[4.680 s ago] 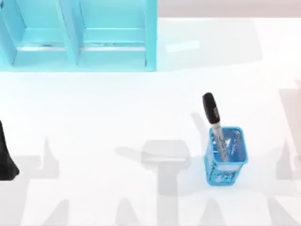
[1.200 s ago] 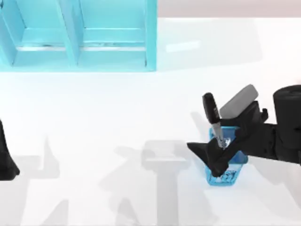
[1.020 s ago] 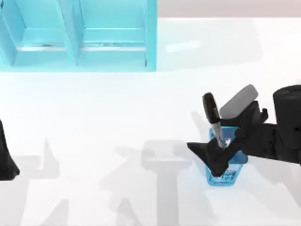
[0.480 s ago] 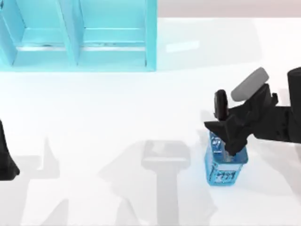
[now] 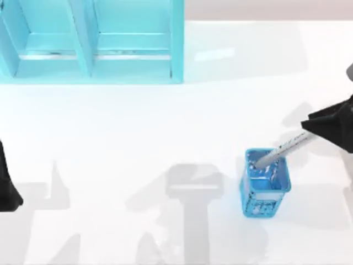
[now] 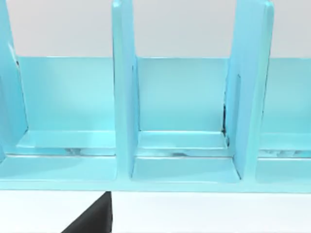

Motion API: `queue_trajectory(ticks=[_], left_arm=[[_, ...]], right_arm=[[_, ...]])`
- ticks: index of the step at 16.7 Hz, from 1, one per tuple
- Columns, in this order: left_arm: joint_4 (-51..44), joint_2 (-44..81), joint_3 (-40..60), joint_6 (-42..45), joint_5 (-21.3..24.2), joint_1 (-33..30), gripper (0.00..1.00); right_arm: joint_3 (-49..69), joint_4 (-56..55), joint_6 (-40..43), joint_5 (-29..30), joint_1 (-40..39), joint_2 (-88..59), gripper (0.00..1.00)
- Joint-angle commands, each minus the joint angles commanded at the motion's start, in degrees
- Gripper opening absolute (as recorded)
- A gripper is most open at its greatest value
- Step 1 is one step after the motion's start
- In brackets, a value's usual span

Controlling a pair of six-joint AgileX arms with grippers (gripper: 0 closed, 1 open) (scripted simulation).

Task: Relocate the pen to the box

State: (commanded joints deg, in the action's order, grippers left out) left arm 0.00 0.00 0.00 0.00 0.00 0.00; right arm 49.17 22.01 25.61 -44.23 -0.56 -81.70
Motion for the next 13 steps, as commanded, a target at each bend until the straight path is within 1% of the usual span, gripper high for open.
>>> queue_trajectory(ticks=[3, 5, 7, 13], left_arm=[[0.0, 0.0, 0.0, 0.0, 0.0, 0.0, 1.0], [0.0, 0.0, 0.0, 0.0, 0.0, 0.0, 1.0], [0.0, 0.0, 0.0, 0.0, 0.0, 0.0, 1.0], [0.0, 0.0, 0.0, 0.0, 0.0, 0.0, 1.0]], right_arm=[[4.1, 11.2, 5.9, -4.0, 6.3, 4.7, 0.0], [6.1, 15.7, 8.7, -5.7, 9.3, 7.3, 0.0], [7.1, 17.8, 10.1, -6.5, 10.9, 8.7, 0.0], [7.9, 18.7, 10.2, -5.8, 10.9, 8.3, 0.0]])
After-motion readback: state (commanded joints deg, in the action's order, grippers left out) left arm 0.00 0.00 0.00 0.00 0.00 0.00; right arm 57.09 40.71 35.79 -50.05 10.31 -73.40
